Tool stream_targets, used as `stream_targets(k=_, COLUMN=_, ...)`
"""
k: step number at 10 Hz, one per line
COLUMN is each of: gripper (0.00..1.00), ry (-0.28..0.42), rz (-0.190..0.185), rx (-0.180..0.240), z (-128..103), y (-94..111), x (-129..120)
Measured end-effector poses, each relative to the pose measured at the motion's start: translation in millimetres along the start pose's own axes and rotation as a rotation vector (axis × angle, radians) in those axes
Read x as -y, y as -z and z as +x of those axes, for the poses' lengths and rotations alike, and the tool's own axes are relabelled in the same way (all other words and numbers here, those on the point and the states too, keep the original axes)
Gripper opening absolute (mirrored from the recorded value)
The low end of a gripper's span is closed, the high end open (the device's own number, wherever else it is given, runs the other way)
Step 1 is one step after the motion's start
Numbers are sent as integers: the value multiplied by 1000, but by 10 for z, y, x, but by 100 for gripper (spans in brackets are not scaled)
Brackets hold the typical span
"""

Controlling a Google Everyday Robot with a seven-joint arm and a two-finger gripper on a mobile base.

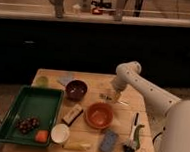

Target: Place fork in purple bowl

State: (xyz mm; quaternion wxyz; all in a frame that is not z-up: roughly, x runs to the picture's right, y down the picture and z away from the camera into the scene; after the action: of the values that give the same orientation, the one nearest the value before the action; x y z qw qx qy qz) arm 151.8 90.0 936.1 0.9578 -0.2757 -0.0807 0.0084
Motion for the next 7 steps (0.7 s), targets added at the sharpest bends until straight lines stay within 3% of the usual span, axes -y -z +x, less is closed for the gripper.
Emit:
stream_targets(k=2, gripper=75, ry=-5, rz=-30, rx=10, z=40, y=-171, x=-22)
stream_targets(k=4, gripper=58, ry=-17, rz=-56, rx=19, z=84, y=-287, x=-32)
stream_targets(k=7, gripper=28, ry=-13, rz=-67, rx=13, z=94, y=-259, x=-58)
